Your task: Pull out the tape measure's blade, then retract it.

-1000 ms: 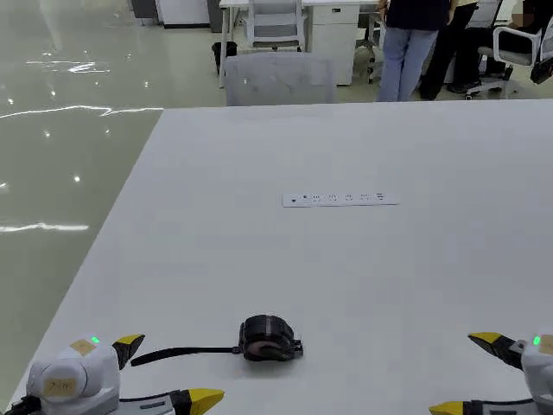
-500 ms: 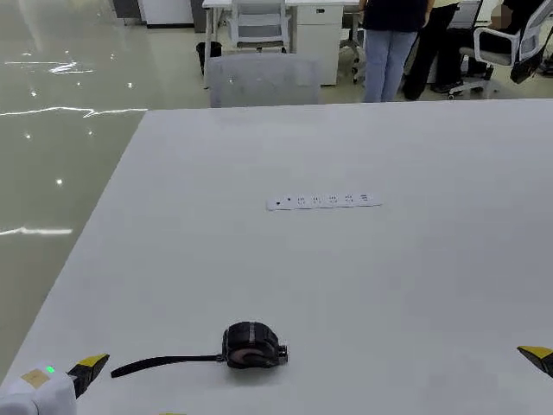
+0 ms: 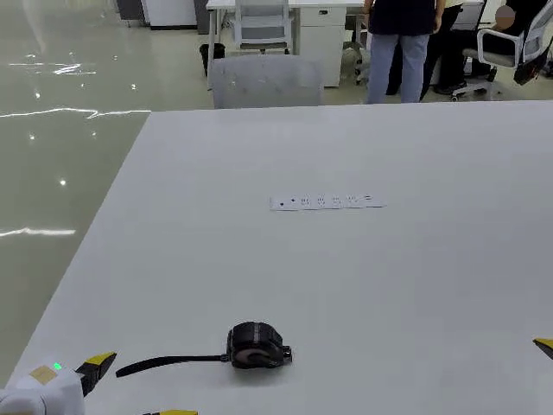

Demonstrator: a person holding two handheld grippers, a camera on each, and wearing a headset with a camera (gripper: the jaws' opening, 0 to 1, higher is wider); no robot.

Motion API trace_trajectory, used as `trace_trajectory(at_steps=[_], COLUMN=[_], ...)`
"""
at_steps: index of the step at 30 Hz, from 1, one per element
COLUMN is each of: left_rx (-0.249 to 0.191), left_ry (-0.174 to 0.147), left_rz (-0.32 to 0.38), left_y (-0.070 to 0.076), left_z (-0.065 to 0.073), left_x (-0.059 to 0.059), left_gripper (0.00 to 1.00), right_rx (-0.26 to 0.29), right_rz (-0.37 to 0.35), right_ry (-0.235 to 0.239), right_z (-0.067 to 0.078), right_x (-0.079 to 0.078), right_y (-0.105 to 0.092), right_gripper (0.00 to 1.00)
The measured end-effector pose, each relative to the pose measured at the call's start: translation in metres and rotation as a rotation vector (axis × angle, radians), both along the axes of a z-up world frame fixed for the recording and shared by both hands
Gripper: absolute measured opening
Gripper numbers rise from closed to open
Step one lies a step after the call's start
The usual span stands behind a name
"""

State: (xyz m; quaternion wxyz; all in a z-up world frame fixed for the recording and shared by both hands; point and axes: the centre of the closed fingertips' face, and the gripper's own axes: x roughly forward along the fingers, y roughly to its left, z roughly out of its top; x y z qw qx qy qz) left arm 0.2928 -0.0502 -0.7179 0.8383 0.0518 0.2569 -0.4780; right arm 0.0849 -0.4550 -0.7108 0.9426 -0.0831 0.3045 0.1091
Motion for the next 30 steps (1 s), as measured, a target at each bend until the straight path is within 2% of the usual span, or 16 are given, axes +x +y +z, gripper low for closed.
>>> trace_trajectory(at_steps=[7, 13, 19, 25, 28, 30], left_rx=[0.001, -0.010, 0.002, -0.008, -0.002, -0.001], left_ry=[-0.020, -0.019, -0.022, -0.026, -0.015, -0.019], left_rz=[-0.004, -0.003, -0.011, -0.003, -0.012, -0.022], left_y=[0.0021, -0.0007, -0.0016, -0.0025, -0.0044, -0.0058], left_z=[0.0039, 0.0073, 0.0054, 0.0067, 0.0046, 0.0046], left_x=[0.0021, 0.0016, 0.0017, 0.0062, 0.0043, 0.0039], left_gripper=[1.00, 1.00, 1.00, 1.00, 1.00, 1.00], right_rx=[0.008, 0.010, 0.008, 0.006, 0.008, 0.007], right_rz=[-0.013, -0.018, -0.027, -0.028, -0.034, -0.038], right_ry=[0.007, 0.007, 0.002, 0.008, 0.006, 0.004], right_z=[-0.0029, -0.0012, 0.0002, -0.0001, -0.0002, 0.0006], right_x=[-0.0047, -0.0078, -0.0084, -0.0096, -0.0094, -0.0092], right_y=[-0.0029, -0.0029, -0.0052, -0.0050, -0.0051, -0.0043], right_gripper=[1.00, 1.00, 1.00, 1.00, 1.00, 1.00])
